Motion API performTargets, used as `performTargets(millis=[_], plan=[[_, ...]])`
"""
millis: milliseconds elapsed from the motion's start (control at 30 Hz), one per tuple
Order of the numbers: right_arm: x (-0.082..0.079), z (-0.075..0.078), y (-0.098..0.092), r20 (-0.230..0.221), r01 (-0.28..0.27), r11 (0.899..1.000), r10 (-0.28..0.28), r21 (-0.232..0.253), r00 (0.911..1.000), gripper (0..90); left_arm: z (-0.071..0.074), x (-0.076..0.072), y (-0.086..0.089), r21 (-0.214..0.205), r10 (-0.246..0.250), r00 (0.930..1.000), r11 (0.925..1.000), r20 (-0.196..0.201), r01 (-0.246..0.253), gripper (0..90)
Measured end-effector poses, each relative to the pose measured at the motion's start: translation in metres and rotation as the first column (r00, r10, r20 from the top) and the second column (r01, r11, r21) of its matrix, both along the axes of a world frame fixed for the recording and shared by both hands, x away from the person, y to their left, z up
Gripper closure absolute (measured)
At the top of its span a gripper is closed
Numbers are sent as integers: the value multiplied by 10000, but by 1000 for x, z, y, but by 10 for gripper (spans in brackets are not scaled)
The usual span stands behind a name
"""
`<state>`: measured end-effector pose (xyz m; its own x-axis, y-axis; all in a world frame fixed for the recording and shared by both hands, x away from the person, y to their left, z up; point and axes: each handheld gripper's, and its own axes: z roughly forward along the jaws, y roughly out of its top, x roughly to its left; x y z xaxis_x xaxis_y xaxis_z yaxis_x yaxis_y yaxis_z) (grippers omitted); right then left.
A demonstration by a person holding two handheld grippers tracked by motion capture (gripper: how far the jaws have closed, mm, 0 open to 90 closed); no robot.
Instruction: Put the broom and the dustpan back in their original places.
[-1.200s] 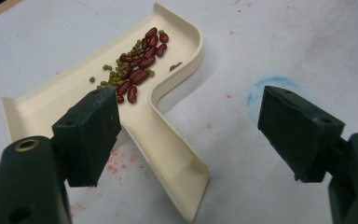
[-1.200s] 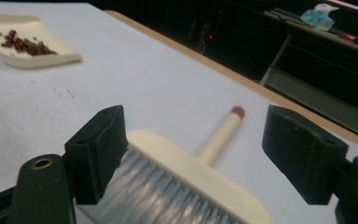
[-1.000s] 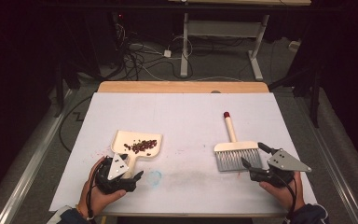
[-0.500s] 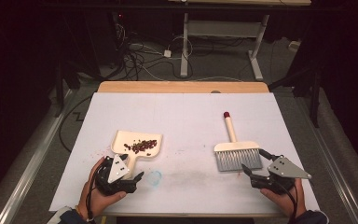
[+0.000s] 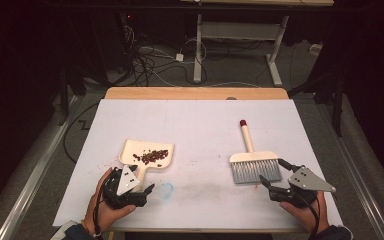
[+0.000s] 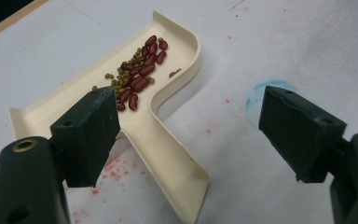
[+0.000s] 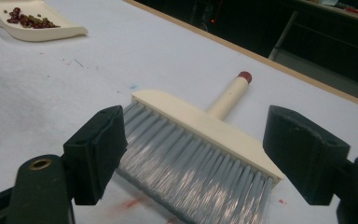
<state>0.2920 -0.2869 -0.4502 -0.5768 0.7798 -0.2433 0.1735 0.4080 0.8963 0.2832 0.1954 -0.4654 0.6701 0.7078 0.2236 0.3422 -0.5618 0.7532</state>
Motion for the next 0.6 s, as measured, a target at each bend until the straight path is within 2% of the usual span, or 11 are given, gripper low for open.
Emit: performTargets(millis=[600], plan=[[-2, 3, 4, 162, -69, 9999, 70, -89, 9998, 219, 0, 2, 0, -26, 64, 10000, 10000, -14, -64, 193]])
